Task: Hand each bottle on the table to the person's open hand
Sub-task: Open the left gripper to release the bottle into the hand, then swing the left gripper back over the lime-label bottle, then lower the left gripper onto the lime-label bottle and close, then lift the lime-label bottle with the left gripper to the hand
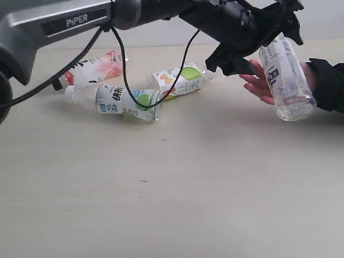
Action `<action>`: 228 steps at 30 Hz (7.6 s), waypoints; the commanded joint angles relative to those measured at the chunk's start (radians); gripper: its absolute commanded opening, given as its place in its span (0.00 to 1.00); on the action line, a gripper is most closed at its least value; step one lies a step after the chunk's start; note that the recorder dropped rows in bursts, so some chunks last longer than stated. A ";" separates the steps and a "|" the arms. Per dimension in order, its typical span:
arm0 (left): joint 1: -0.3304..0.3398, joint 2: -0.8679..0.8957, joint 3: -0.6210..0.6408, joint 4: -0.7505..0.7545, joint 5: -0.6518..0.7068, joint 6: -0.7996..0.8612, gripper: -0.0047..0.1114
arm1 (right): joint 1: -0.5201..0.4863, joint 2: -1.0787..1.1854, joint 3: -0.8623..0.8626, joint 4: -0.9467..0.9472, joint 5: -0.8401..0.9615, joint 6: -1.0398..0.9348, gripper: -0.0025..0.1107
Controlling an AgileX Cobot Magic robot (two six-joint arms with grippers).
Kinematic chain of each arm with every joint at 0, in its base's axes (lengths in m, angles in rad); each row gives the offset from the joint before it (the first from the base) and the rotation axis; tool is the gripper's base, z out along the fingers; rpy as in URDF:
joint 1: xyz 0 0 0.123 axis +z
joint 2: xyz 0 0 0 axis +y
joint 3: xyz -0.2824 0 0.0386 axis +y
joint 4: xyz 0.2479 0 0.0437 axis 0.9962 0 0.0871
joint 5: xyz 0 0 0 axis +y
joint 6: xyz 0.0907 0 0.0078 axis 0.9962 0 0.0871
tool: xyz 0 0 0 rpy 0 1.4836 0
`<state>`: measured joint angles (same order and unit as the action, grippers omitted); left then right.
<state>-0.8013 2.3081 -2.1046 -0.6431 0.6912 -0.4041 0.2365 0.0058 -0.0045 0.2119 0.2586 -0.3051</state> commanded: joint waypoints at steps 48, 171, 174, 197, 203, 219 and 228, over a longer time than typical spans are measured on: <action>0.180 -1.037 1.003 0.719 0.295 0.315 0.05 | -0.004 -0.006 0.005 -0.001 -0.013 -0.006 0.02; 0.360 0.024 0.243 0.588 0.433 1.672 0.04 | -0.004 -0.006 0.005 -0.001 -0.013 -0.006 0.02; 0.360 0.020 0.243 0.588 0.433 1.655 0.04 | -0.004 -0.006 0.005 -0.001 -0.013 -0.006 0.02; 0.279 -0.235 0.243 0.588 0.530 1.058 0.04 | -0.004 -0.006 0.005 -0.001 -0.013 -0.006 0.02; 0.145 -0.285 0.243 0.577 0.530 0.901 0.04 | -0.004 -0.006 0.005 -0.001 -0.013 -0.006 0.02; -0.032 -0.288 0.243 0.364 0.078 0.164 0.04 | -0.004 -0.006 0.005 -0.001 -0.013 -0.006 0.02; -0.035 -0.264 0.241 -0.105 -0.205 0.251 0.04 | -0.004 -0.006 0.005 -0.001 -0.013 -0.006 0.02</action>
<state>-0.8312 2.0277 -1.8601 -0.6246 0.5983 -0.1917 0.2365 0.0058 -0.0045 0.2119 0.2586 -0.3051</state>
